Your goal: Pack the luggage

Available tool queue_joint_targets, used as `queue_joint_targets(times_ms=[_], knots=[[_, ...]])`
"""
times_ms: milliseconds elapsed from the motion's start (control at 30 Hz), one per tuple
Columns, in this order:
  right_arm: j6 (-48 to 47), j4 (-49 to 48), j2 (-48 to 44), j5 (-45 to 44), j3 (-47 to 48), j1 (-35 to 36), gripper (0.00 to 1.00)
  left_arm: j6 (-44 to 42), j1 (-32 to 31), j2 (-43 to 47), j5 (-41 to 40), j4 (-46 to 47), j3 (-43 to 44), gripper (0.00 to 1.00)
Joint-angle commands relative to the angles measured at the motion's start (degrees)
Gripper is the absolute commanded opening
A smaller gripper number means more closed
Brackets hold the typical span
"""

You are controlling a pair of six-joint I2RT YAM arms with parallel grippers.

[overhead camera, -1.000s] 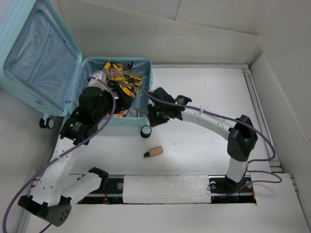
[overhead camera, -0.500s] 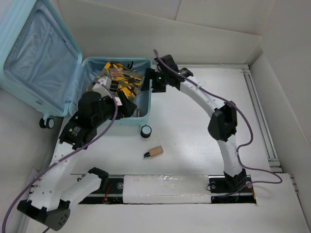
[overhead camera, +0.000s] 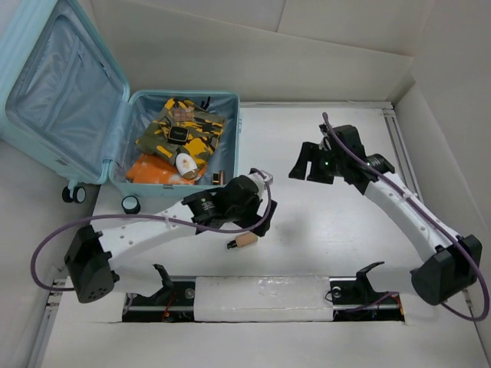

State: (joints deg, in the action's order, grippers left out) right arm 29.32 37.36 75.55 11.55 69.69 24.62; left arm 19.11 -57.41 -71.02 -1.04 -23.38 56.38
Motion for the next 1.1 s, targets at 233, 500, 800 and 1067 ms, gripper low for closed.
queue_joint_targets(times_ms=[233, 500, 800, 1067], knots=[[-2.25, -0.27, -8.22, 1.18, -10.53, -5.02, 0.73, -2.33, 1.16, -9.21, -2.92, 2.19, -1.18, 0.93], [-4.79, 0.25, -9.45, 2.25, -12.47, -8.27, 0.73, -2.33, 0.54, -11.51, 1.13, 1.58, -3.46, 0.90], [-7.35, 1.40, -9.45, 4.62, -11.86, -12.49, 0.73, -1.18, 0.54, -16.24, 2.44, 0.00, -4.44, 0.85], [-7.88, 1.92, -8.93, 4.62, -11.86, -12.49, 0.73, -0.66, 0.54, -19.67, 1.74, 1.31, -4.44, 0.66]])
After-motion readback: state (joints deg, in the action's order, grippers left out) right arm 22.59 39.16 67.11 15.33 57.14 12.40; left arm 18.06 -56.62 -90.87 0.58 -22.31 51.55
